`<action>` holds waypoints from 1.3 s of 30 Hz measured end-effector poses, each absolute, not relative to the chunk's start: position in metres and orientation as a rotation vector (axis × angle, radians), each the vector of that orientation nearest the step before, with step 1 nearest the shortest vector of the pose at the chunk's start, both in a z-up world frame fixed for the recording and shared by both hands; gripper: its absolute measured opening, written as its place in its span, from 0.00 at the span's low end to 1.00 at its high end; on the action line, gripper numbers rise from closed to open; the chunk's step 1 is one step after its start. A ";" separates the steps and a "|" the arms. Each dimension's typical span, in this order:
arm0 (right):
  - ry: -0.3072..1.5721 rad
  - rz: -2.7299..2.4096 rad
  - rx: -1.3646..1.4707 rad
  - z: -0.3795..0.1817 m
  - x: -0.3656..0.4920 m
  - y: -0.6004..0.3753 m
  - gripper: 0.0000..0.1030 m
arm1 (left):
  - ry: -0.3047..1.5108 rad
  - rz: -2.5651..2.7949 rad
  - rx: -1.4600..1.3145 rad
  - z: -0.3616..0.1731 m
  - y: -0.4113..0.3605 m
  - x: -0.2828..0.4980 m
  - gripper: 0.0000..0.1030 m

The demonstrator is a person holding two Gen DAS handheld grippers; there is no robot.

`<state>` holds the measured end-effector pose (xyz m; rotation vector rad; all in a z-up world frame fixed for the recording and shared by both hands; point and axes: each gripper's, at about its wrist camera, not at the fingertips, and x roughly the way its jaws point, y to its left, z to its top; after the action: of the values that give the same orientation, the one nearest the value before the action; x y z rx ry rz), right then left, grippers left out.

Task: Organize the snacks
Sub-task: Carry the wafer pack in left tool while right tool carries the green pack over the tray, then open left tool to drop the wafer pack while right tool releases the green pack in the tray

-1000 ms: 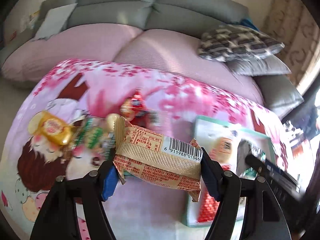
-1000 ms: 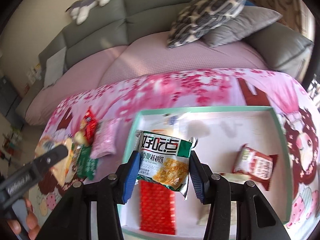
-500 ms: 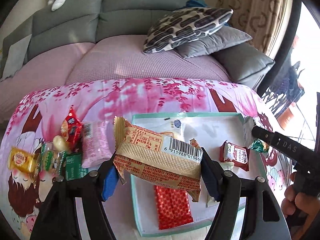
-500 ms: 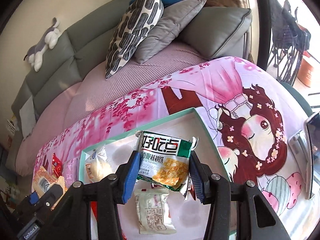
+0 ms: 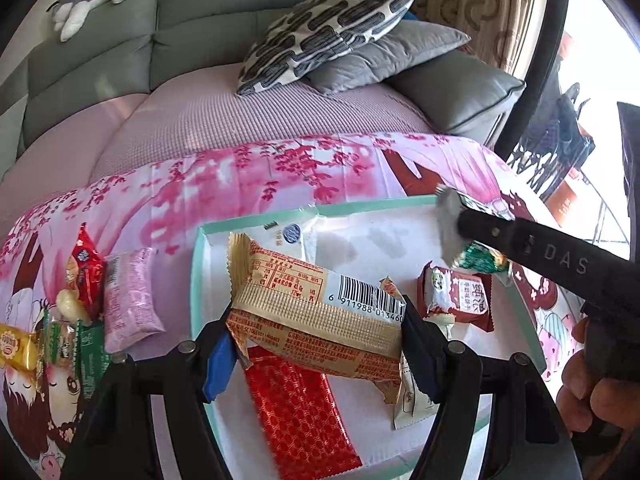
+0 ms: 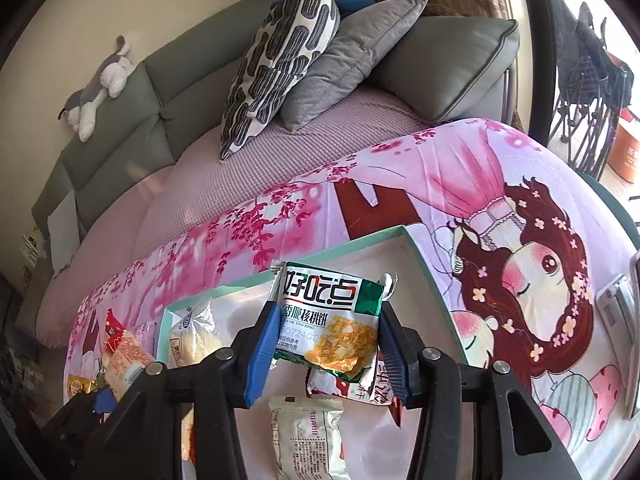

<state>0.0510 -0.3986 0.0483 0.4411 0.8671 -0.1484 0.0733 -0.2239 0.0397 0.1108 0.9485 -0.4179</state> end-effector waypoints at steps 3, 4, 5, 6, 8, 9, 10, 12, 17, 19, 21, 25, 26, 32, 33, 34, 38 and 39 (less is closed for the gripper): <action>0.882 -0.119 0.415 0.041 0.058 -0.389 0.50 | 0.964 -0.420 0.141 0.030 -0.232 0.074 0.71; 0.887 -0.113 0.409 0.040 0.059 -0.386 0.50 | 0.966 -0.420 0.148 0.028 -0.233 0.075 0.71; 0.893 -0.106 0.405 0.038 0.060 -0.384 0.50 | 0.967 -0.422 0.152 0.026 -0.234 0.075 0.71; 0.898 -0.101 0.405 0.036 0.061 -0.383 0.50 | 0.971 -0.423 0.154 0.024 -0.235 0.075 0.72; 0.905 -0.093 0.404 0.033 0.063 -0.381 0.50 | 0.973 -0.426 0.156 0.021 -0.237 0.076 0.72; 0.908 -0.086 0.404 0.031 0.064 -0.380 0.50 | 0.967 -0.425 0.160 0.021 -0.237 0.076 0.72; 0.914 -0.081 0.405 0.029 0.064 -0.379 0.50 | 0.961 -0.425 0.171 0.021 -0.239 0.075 0.72; 0.926 -0.078 0.400 0.026 0.066 -0.377 0.50 | 0.957 -0.422 0.185 0.021 -0.241 0.074 0.72; 0.950 -0.066 0.374 0.022 0.068 -0.371 0.51 | 0.950 -0.421 0.203 0.020 -0.243 0.075 0.76; 0.953 -0.058 0.375 0.023 0.068 -0.371 0.51 | 0.929 -0.410 0.216 0.022 -0.243 0.074 0.77; 0.957 -0.050 0.373 0.024 0.068 -0.369 0.53 | 0.916 -0.405 0.223 0.024 -0.242 0.073 0.77; 0.972 -0.066 0.362 0.025 0.068 -0.369 0.58 | 0.905 -0.402 0.216 0.028 -0.240 0.073 0.90; 0.974 -0.071 0.363 0.026 0.067 -0.370 0.59 | 0.900 -0.399 0.214 0.029 -0.239 0.073 0.92; 0.983 -0.117 0.376 0.031 0.062 -0.380 0.60 | 0.900 -0.352 0.167 0.037 -0.225 0.078 0.92; 0.983 -0.125 0.377 0.031 0.061 -0.382 0.60 | 0.905 -0.343 0.148 0.038 -0.221 0.080 0.92; 0.984 -0.132 0.378 0.032 0.061 -0.383 0.60 | 0.908 -0.332 0.126 0.039 -0.216 0.082 0.92; 0.994 -0.144 0.370 0.031 0.061 -0.383 0.60 | 0.913 -0.258 0.032 0.045 -0.191 0.090 0.92; 0.996 -0.142 0.367 0.031 0.060 -0.382 0.60 | 0.911 -0.234 0.013 0.046 -0.184 0.091 0.92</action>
<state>0.0605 -0.3819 0.0311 0.3666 0.9960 -0.1422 0.0910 -0.1844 0.0458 0.0126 0.9114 -0.2345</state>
